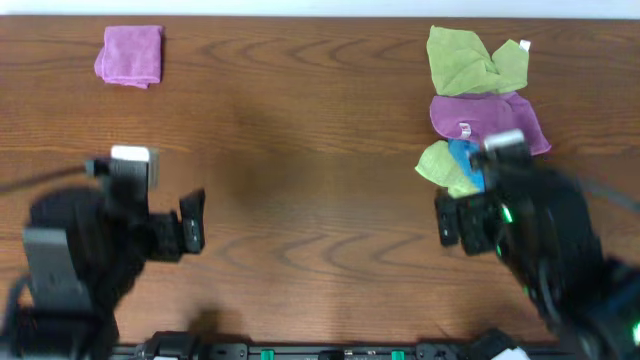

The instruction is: Fold the cloth

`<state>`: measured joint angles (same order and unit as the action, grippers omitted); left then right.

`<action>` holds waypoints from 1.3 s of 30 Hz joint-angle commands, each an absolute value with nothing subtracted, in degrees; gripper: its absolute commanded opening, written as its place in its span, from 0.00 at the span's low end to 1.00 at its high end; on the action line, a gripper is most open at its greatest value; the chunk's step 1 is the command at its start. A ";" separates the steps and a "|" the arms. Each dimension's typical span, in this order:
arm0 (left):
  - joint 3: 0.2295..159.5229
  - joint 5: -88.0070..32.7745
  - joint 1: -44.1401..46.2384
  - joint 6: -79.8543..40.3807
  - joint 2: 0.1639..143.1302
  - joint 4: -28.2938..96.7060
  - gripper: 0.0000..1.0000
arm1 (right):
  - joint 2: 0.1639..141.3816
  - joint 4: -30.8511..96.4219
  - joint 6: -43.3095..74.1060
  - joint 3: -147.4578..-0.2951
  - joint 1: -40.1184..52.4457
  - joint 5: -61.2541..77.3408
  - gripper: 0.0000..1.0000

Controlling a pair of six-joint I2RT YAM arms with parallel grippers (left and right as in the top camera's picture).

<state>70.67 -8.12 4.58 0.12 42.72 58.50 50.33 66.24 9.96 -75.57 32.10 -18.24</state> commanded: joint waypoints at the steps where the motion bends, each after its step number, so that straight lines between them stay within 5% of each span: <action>1: 58.30 -7.11 4.69 -3.11 36.69 51.92 0.95 | 39.81 59.35 11.79 -65.01 32.73 -16.25 0.99; 13: 40.01 -13.52 4.67 -10.35 34.85 33.28 0.95 | 33.87 46.26 16.29 -48.53 32.60 -16.10 0.99; 39: 39.46 -6.57 4.91 -9.26 31.22 43.83 0.95 | 33.87 53.65 16.27 -48.51 32.60 -16.05 0.99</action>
<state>39.05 -11.77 4.62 -9.65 34.09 44.75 34.11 53.47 15.49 -48.16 32.27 -16.16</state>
